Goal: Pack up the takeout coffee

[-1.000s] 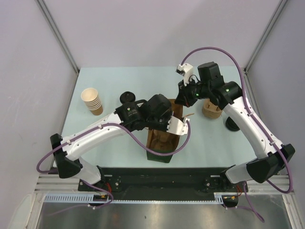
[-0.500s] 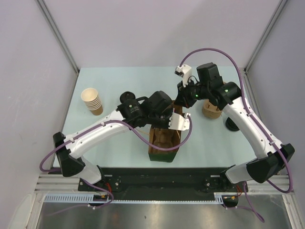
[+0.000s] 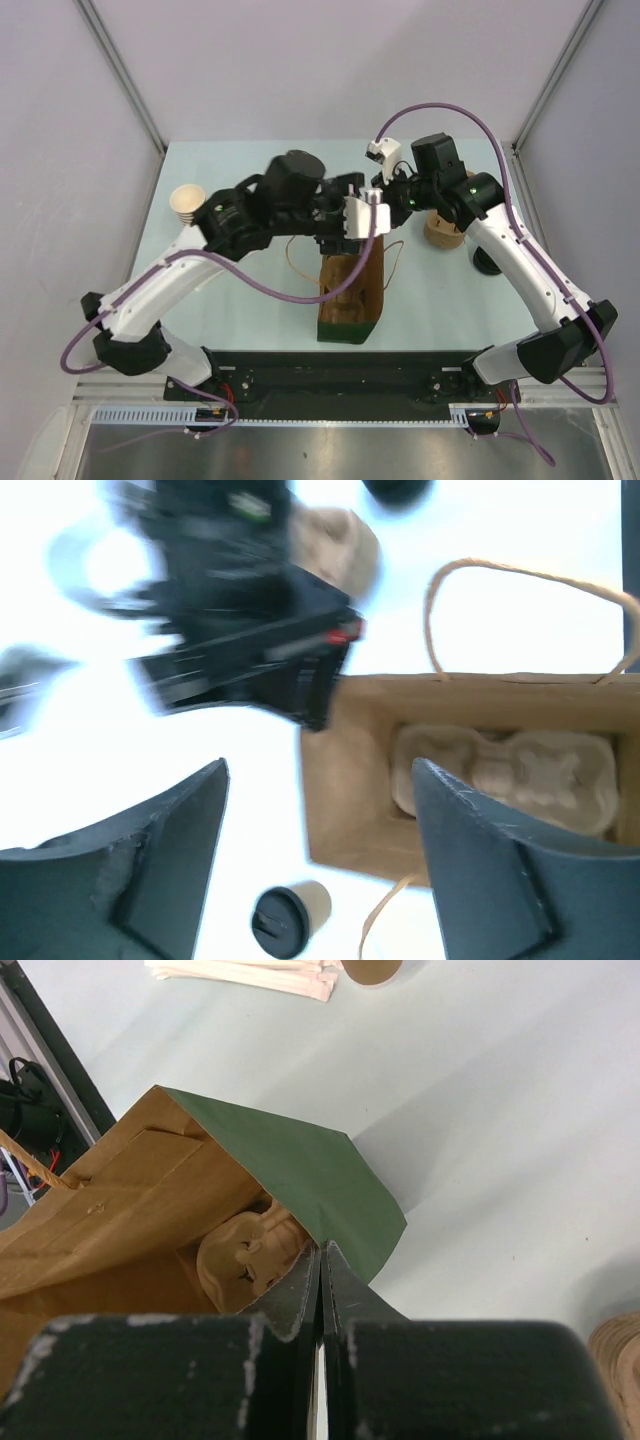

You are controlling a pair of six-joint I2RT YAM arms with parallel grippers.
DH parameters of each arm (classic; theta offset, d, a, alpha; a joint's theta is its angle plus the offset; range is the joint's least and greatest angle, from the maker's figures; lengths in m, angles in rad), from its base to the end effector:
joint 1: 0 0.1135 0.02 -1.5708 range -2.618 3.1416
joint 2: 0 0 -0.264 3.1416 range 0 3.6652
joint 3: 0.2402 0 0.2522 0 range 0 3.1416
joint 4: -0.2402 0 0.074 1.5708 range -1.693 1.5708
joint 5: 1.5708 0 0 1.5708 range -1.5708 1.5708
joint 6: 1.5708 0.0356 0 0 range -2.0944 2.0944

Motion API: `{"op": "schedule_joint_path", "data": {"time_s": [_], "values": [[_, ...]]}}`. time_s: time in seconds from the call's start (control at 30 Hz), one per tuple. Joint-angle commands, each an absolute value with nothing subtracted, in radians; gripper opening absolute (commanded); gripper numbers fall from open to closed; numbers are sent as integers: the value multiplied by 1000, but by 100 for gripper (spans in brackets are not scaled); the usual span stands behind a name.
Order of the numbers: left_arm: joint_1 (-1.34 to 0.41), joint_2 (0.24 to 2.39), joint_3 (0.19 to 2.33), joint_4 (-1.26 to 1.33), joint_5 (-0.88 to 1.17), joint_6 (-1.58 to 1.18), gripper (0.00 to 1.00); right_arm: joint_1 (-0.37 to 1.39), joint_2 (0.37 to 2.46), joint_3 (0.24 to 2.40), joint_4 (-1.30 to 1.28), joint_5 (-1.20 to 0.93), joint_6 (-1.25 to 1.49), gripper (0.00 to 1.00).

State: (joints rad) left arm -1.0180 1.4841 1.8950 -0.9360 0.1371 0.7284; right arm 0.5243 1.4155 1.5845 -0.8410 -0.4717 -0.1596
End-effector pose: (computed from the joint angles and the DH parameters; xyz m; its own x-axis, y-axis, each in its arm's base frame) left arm 0.1493 -0.2513 0.4746 0.4061 0.5976 -0.6913 0.8507 0.0290 0.5249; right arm 0.2458 0.1608 0.4089 -0.4123 -0.4019 -0.8176 -0.8298 0.5361 0.1549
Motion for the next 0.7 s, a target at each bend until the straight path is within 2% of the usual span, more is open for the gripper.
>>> {"op": "schedule_joint_path", "data": {"time_s": [0.0,0.03,0.1,0.17,0.3,0.33,0.47,0.53,0.6,0.67], "values": [[-983,1358,1942,-867,279,658,87,514,1410,1580,-821,-474,-176,0],[-961,1344,1939,-859,322,649,92,509,1411,1580,-821,-476,-176,0],[-921,1312,1931,-812,347,560,95,503,1411,1582,-818,-476,-173,0],[-798,1307,1945,-761,382,405,99,499,1408,1582,-819,-474,-173,0],[-537,1402,2016,-822,413,259,99,494,1405,1582,-831,-474,-178,0],[-461,1426,2032,-843,404,247,100,494,1405,1582,-833,-472,-181,0],[-341,1621,2078,-1004,313,204,100,489,1407,1583,-841,-469,-181,0],[-283,1685,2059,-1005,298,195,100,488,1408,1583,-841,-466,-181,0],[-270,1722,2028,-983,160,180,100,486,1407,1582,-838,-460,-181,0],[-255,1787,2013,-980,135,172,100,482,1408,1585,-835,-459,-183,0]]}}
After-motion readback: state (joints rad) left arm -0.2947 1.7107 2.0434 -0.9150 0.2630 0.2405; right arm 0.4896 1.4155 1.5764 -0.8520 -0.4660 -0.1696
